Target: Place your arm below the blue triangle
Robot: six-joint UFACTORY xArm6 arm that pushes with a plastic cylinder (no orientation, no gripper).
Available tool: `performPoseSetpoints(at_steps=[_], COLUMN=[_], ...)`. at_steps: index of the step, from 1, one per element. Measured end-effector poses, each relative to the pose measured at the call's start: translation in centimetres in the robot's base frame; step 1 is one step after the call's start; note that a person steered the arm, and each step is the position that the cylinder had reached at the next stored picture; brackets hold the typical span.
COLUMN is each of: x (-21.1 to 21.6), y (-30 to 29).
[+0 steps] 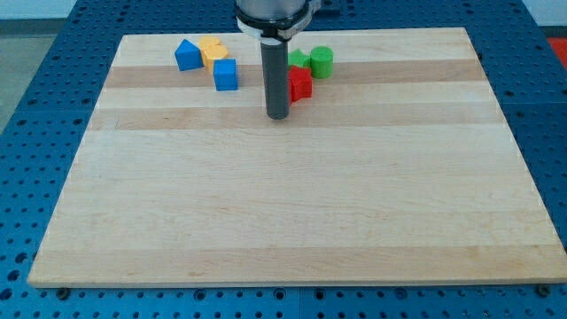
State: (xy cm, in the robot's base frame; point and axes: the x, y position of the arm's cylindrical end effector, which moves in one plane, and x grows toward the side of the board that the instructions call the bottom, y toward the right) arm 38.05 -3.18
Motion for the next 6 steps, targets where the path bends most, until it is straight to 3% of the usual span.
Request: performPoseSetpoints(at_steps=[2,4,6], x=[0.6,-2.9,-8.5], y=[-7.4,-13.3,-14.7])
